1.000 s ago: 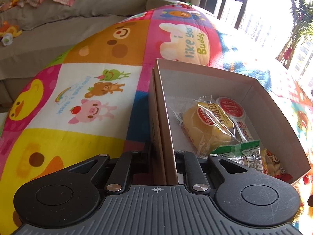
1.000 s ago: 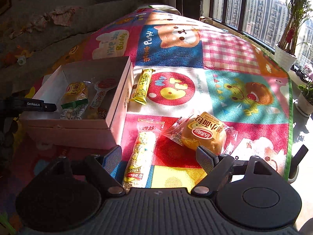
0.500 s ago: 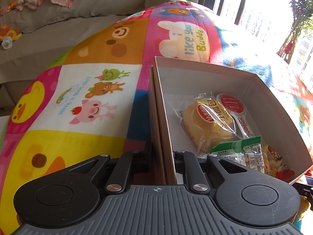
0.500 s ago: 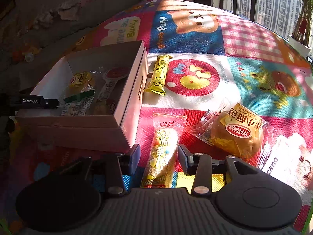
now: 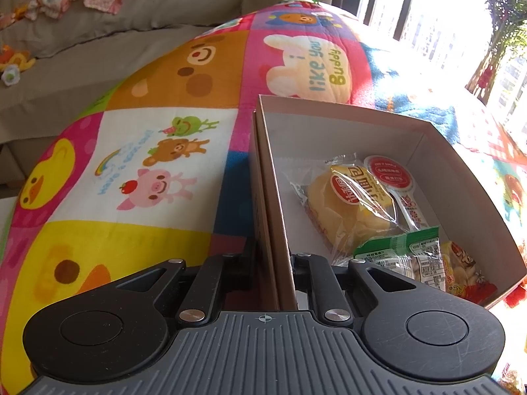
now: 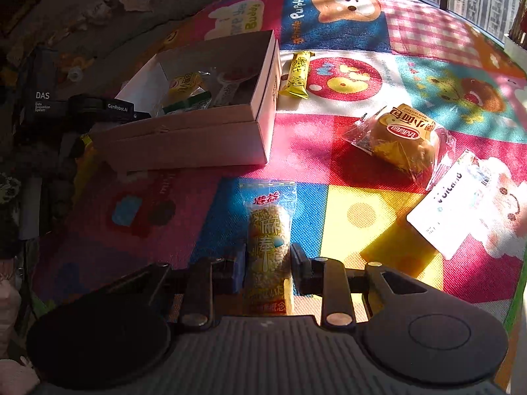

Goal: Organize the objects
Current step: 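Carry the rice-cracker bag into the box and open the right gripper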

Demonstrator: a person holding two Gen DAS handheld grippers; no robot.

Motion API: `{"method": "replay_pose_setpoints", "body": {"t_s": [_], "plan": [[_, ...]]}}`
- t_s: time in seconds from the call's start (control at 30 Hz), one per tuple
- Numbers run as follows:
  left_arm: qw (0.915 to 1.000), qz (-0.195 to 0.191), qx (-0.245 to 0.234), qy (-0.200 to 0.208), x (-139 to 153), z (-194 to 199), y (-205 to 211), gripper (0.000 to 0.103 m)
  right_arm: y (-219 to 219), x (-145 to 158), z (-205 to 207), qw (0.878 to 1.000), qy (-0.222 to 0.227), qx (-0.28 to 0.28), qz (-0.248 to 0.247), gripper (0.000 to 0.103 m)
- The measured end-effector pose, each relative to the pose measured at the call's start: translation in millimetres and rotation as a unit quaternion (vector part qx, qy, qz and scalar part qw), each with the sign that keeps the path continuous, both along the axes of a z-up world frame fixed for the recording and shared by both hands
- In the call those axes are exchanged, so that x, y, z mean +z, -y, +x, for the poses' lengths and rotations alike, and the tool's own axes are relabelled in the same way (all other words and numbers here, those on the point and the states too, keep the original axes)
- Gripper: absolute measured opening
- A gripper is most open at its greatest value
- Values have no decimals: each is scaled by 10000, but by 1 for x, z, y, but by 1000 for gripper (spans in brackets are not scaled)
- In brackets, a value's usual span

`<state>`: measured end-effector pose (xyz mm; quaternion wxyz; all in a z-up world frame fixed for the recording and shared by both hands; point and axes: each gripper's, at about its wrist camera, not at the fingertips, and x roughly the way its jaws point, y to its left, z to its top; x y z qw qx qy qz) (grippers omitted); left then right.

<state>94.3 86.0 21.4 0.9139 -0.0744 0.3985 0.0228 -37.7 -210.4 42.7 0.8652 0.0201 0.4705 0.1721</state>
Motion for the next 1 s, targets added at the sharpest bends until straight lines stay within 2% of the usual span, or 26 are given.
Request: {"method": "replay_pose_setpoints", "body": {"t_s": [0.27,0.5,0.73,0.9,1.0], "plan": [[10000,-77,-11,12,0,-2,-1,16,-30,13,-23,9991,57,392,171,28],[9997,-215,28,55,-1,-4,-4,17,-47,44,-18,9966,400,619,373,28],[9994,-348,-7,27,-1,-4,-9,18,-64,76,33,9918,992,511,621,28],[9994,-325,-86,3,0,-5,-9,18,-90,73,89,9911,992,489,739,28],[9993,-354,-89,8,0,-5,-10,19,-112,61,128,9922,880,389,790,28]]}}
